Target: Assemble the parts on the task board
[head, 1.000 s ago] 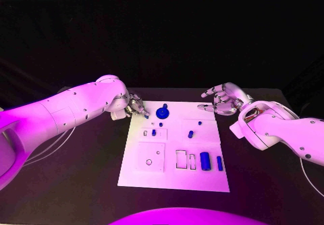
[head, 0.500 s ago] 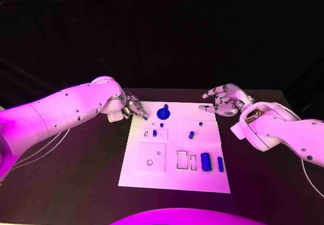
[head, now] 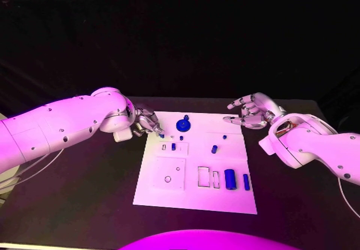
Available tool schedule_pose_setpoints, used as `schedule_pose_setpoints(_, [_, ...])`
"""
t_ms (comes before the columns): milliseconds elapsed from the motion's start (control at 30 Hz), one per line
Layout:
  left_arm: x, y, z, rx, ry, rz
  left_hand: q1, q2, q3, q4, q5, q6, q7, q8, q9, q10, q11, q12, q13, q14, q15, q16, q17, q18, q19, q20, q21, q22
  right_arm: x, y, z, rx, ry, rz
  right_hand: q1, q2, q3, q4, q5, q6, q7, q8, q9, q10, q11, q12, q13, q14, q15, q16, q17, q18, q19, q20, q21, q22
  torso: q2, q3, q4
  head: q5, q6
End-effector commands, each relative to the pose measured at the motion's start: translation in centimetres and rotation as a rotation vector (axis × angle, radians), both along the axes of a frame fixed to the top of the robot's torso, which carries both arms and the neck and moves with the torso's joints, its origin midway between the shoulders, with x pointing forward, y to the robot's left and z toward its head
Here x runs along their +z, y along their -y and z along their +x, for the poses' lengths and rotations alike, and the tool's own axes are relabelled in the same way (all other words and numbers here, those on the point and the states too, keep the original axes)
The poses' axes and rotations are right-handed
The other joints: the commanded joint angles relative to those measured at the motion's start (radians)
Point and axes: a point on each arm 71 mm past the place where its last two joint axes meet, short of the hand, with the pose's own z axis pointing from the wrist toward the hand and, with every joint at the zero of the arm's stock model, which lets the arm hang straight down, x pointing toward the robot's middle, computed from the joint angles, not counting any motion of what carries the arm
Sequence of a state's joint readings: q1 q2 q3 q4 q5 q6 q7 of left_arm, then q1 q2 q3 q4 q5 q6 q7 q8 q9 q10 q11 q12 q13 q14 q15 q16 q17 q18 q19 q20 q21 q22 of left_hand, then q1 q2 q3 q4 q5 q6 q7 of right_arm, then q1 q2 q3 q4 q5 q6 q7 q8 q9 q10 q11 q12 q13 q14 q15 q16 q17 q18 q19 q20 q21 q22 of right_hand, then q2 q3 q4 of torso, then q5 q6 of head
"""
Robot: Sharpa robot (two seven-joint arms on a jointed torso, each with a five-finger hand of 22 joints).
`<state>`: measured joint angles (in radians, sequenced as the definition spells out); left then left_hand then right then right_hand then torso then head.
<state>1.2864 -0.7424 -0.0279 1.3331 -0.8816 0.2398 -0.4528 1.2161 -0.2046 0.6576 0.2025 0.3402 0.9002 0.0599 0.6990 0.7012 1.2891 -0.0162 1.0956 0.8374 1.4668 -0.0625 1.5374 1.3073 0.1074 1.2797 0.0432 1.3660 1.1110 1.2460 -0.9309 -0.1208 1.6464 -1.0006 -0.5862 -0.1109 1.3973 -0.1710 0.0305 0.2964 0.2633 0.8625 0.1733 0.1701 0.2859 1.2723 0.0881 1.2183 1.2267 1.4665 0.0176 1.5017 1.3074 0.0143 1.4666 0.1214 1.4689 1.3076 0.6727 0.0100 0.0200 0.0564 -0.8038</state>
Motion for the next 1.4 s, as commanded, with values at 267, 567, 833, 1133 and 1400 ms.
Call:
schedule_pose_setpoints(267, [-0.1, 0.9, -1.0, -0.044, 0.091, 0.062, -0.016, 0.000, 0.196, -0.185, 0.008, 0.011, -0.003, 0.003, 0.000, 0.012, -0.003, 0.005, 0.004, 0.087, -0.010, 0.007, 0.201, -0.010, 0.008, -0.002, 0.009, 0.004, -0.3, 0.0, -0.1, 0.010, -0.004, -0.003, -0.004, 0.003, -0.003, -0.002, 0.000, 0.001, -0.001, 0.006, -0.002, -0.004, -0.001, -0.003, 0.000, 0.066, -0.007, -0.006, 0.131, 0.011, 0.055, -0.007, -0.003, 0.209, 0.002, 0.0005, -0.0015, 0.008, -0.004])
schedule_pose_setpoints(567, [-1.2, 1.2, -1.6, -0.062, 0.084, 0.093, -0.021, -0.002, 0.203, -0.190, 0.011, 0.015, -0.003, 0.003, -0.001, 0.016, -0.004, 0.007, 0.007, 0.088, -0.011, 0.008, 0.204, -0.010, 0.008, -0.003, 0.009, 0.003, -0.3, 0.0, -0.2, 0.010, -0.005, -0.003, -0.005, 0.003, -0.004, -0.003, 0.002, 0.001, -0.001, 0.007, -0.002, -0.004, -0.001, -0.003, 0.000, 0.065, -0.007, -0.007, 0.130, 0.011, 0.055, -0.007, -0.003, 0.209, 0.002, 0.0004, -0.0030, 0.010, -0.009])
schedule_pose_setpoints(833, [-1.9, 1.6, -1.7, -0.077, 0.066, 0.107, -0.023, -0.003, 0.205, -0.191, 0.012, 0.015, -0.004, 0.002, -0.001, 0.017, -0.004, 0.007, 0.007, 0.088, -0.011, 0.009, 0.206, -0.010, 0.009, -0.003, 0.010, 0.004, -0.3, 0.0, -0.2, 0.010, -0.006, -0.002, -0.005, 0.003, -0.004, -0.003, 0.002, 0.001, -0.001, 0.007, -0.002, -0.004, -0.001, -0.003, 0.000, 0.065, -0.007, -0.007, 0.130, 0.011, 0.055, -0.007, -0.003, 0.209, 0.003, 0.0003, -0.0026, 0.010, -0.012])
schedule_pose_setpoints(1133, [-2.4, 1.5, -1.8, -0.087, 0.056, 0.124, -0.024, -0.004, 0.207, -0.192, 0.013, 0.016, -0.004, 0.002, -0.001, 0.018, -0.005, 0.008, 0.008, 0.088, -0.011, 0.009, 0.206, -0.010, 0.009, -0.003, 0.010, 0.005, -0.3, 0.0, -0.2, 0.010, -0.006, -0.003, -0.005, 0.003, -0.004, -0.003, 0.002, 0.001, -0.001, 0.007, -0.002, -0.004, -0.001, -0.003, 0.000, 0.065, -0.007, -0.007, 0.130, 0.011, 0.055, -0.007, -0.003, 0.209, 0.002, 0.0001, -0.0021, 0.010, -0.016])
schedule_pose_setpoints(1400, [-2.5, 1.6, -1.9, -0.108, 0.042, 0.138, -0.025, -0.004, 0.208, -0.193, 0.014, 0.017, -0.004, 0.002, -0.001, 0.018, -0.005, 0.008, 0.008, 0.089, -0.011, 0.010, 0.207, -0.011, 0.009, -0.003, 0.010, 0.005, -0.3, 0.0, -0.2, 0.010, -0.006, -0.003, -0.005, 0.003, -0.004, -0.003, 0.002, 0.001, -0.001, 0.007, -0.002, -0.004, -0.001, -0.003, 0.000, 0.065, -0.007, -0.007, 0.130, 0.011, 0.055, -0.007, -0.003, 0.209, 0.002, -0.0003, -0.0024, 0.011, -0.017])
